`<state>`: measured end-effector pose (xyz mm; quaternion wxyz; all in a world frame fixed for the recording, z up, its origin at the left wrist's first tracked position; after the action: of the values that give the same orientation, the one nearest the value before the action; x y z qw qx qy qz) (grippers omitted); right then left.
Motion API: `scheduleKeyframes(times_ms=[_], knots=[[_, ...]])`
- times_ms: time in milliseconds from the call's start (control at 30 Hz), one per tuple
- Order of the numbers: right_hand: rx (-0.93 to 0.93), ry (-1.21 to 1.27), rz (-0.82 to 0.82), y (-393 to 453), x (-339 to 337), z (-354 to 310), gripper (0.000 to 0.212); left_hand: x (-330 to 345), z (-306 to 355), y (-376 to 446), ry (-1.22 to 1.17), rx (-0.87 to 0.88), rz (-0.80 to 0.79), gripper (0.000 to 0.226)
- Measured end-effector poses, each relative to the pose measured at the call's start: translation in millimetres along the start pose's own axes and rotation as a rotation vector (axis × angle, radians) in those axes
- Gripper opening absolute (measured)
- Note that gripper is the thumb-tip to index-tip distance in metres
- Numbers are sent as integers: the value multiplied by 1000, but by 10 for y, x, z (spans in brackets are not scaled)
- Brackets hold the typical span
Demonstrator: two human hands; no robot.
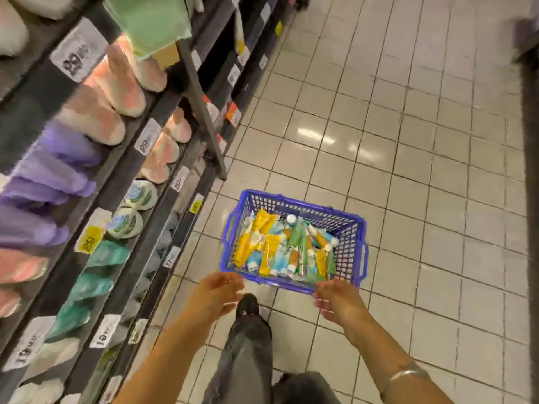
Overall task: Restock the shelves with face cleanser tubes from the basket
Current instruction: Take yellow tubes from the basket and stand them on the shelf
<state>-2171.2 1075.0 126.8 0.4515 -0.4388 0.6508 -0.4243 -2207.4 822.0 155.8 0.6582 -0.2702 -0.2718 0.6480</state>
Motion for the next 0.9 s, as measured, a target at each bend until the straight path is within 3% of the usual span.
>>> scheduleKeyframes(times_ms=[200, 367, 467, 533, 633, 733, 900], knots=[[29, -140, 51, 962, 297, -174, 22, 42, -381, 978, 37, -87, 32, 12], [55, -340, -34, 1981, 740, 19, 26, 111, -1080, 1888, 154, -164, 29, 13], [22, -434, -73, 2500, 1016, 118, 13, 35, -1482, 2401, 201, -152, 119, 9], [46, -406, -71, 2869, 1159, 198, 22, -2, -1731, 2708, 202, -170, 170, 16], [3, -509, -64, 3319, 1394, 207, 25, -82, -1954, 3077, 440, -177, 204, 43], [-78, -538, -98, 3620, 1660, 109, 30, 25, -2064, 3379, 766, -99, 111, 42], [-167, -443, -178, 3772, 2126, -39, 29, 66, -2266, 3567, 972, -148, 164, 49]])
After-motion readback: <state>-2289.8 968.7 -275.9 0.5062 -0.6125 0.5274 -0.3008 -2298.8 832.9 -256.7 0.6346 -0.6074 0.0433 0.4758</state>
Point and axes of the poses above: each hand's wrist, its own y-axis towards the middle knuckle, its own x-axis out of the palm, z = x × y, the point moved 10 cm from there along y, towards the middle knuckle, and after that the axes turned 12 degrees about x, right-handed, at the moved point
